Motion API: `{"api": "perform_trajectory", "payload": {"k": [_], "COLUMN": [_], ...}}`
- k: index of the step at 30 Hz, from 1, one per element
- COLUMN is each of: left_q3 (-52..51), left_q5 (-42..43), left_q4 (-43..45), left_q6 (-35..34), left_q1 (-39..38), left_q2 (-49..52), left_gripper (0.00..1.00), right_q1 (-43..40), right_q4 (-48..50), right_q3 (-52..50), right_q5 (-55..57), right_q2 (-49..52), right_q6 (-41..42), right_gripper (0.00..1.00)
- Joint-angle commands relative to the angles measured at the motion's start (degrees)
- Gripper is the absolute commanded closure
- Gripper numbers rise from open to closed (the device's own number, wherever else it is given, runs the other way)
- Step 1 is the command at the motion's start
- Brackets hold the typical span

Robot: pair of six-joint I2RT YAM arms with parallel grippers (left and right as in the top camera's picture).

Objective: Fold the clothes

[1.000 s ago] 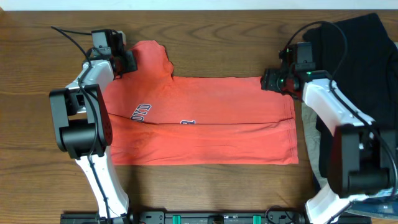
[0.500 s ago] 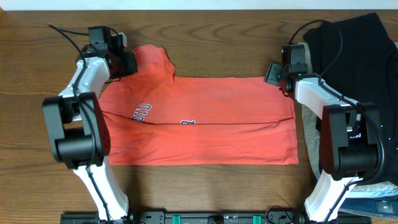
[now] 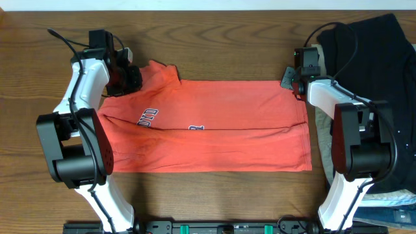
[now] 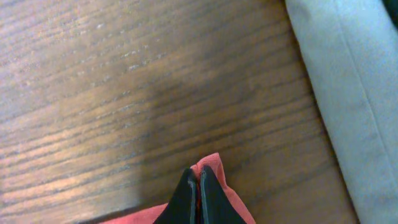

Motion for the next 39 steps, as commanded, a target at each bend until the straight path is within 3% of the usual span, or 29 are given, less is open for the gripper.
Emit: {"api": "perform_trajectory", "payload": {"k": [1,9,18,27,34,35,36,37,38,39], "left_q3": [0.22,0.22,0.2,-1.42,-3.85,-4.44,-4.98,-5.42,-5.81,-5.97], "left_q5": [0.04,0.09,0.02,-8.2,-15.96,-16.76,-16.94,-16.92,-16.92,-16.94], "left_q4": [-1.88,-8.72,-25.75,-36.54,-40.98,-41.05,-40.98,-40.81,-40.63,-40.46], "left_q6": [-1.29,-2.64,-3.02,-3.26,-8.31,-9.05,-9.05,-9.05,-9.05,-9.05], "left_q1": [1.6,8.07,10.91,10.88,10.88,10.88,10.88,10.88,10.88,10.88], "left_q2": [-1.51,-10.08,-14.16,-14.36,-14.38,-14.38,-14.38,-14.36,-14.34,-14.34], "left_gripper": [0.94,0.94,0.94,0.94,0.94,0.94,0.92,0.83,0.68,0.46], "right_q1": [-0.02,-0.24,-0.24,-0.26,-0.28,-0.28,-0.28,-0.28,-0.28,-0.28], "right_q4": [-5.11,-26.05,-48.17,-56.26,-60.67,-61.48,-62.05,-62.58,-62.9,-63.12], "right_q3": [-0.83,2.29,2.29,0.35,0.24,0.24,0.24,0.24,0.24,0.24], "right_q5": [-2.29,-4.07,-4.02,-3.32,-3.37,-3.37,-3.39,-3.37,-3.39,-3.37], "right_q2": [0.17,-12.61,-20.65,-20.55,-20.55,-20.55,-20.55,-20.55,-20.55,-20.55], "right_q6": [0.7,0.7,0.72,0.7,0.46,0.46,0.46,0.42,-0.07,-1.11], "right_gripper": [0.99,0.99,0.99,0.99,0.99,0.94,0.76,0.6,0.51,0.46]}}
